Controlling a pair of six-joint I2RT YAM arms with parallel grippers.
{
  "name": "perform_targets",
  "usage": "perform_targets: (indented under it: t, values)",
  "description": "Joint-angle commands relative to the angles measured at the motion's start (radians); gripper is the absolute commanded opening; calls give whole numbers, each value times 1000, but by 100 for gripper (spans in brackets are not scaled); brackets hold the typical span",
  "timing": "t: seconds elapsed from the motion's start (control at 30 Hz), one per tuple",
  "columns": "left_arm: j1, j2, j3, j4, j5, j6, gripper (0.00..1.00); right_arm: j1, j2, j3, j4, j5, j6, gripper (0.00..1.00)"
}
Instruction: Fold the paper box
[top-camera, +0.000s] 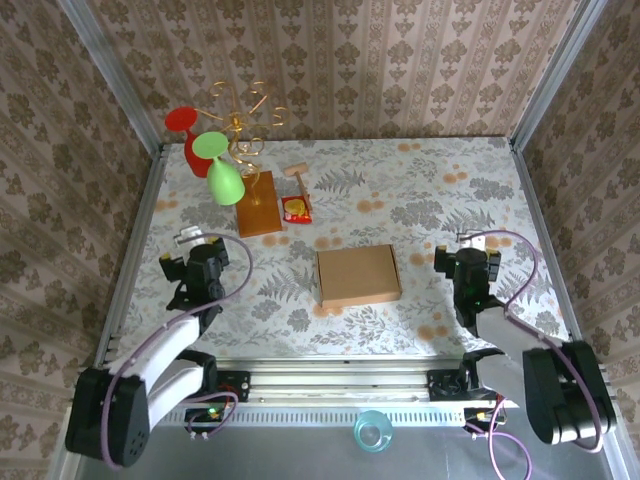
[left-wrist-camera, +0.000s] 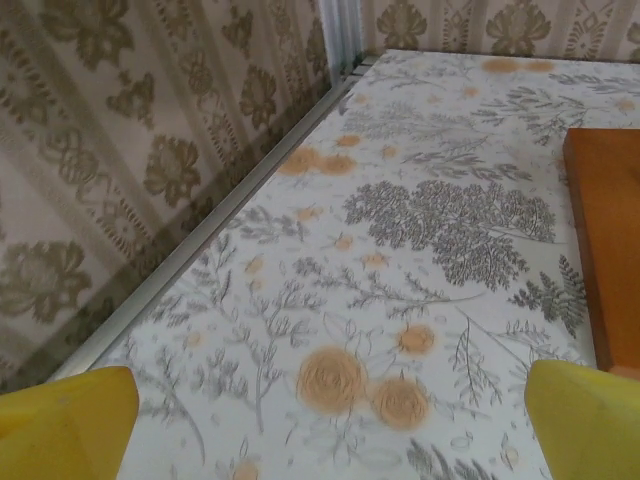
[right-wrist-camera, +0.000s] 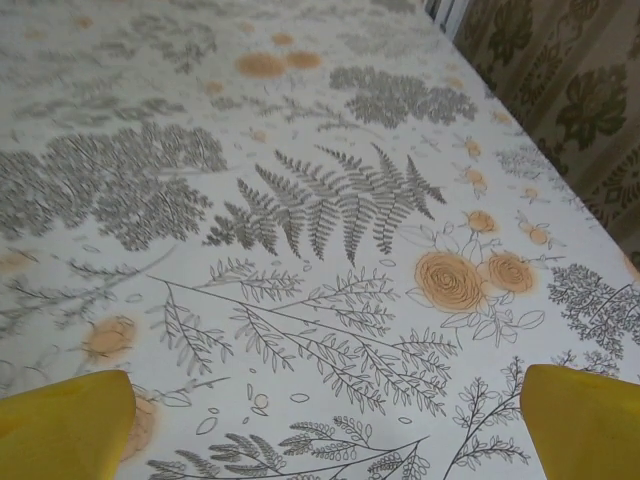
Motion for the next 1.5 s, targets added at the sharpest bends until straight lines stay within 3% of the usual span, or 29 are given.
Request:
perform_targets:
  t: [0.0,0.03,0.1,0.27,0.33,0.47,0.5,0.57,0.67,0.73,0.77,0.83,0.93,1.07,1.13,1.27,1.37,1.47]
  values:
    - [95,162,-20,295,162,127,100,-9,81,70,188,-68,-45,100]
    - [121,231,-26,396,191,151,100,-12,111,73,228,-87,-53,100]
    - [134,274,-6,426,251,185,100,-15,156,81,286,-97,-63,100]
    - [252,457,-8,666,417,138,100,-34,217,173,176,-121,-74,100]
    - [240,433,14,560,434,134,100,-35,224,169,194,-127,-90,100]
    - [240,516,-13,695,484,152,100,-38,192,125,234,-189,-112,100]
    - [237,584,-28,839,481,188,100,-41,180,112,248,-205,-114,100]
    - [234,528,-20,707,472,152,100,-46,162,85,277,-236,-117,100]
    - [234,548,-7,722,477,170,100,-47,130,53,297,-282,-92,100]
    - [233,554,6,716,477,180,100,-47,130,2,418,-355,-43,100]
    - [231,554,6,707,476,180,100,-26,131,-8,433,-322,-57,100]
    - [231,551,7,708,477,179,100,-18,135,20,377,-252,-83,100]
    - [231,552,7,708,476,179,100,-80,147,65,305,-289,-25,100]
    - [231,550,7,705,476,180,100,-83,143,73,285,-309,-42,100]
    - [232,551,-1,720,481,176,100,-75,100,40,285,-200,-72,100]
    - [235,553,-18,756,478,174,100,-113,139,53,317,-270,-51,100]
    - [235,552,-18,756,477,175,100,-118,174,123,220,-286,-49,100]
    - [235,553,-18,754,477,175,100,-138,139,85,250,-353,-53,100]
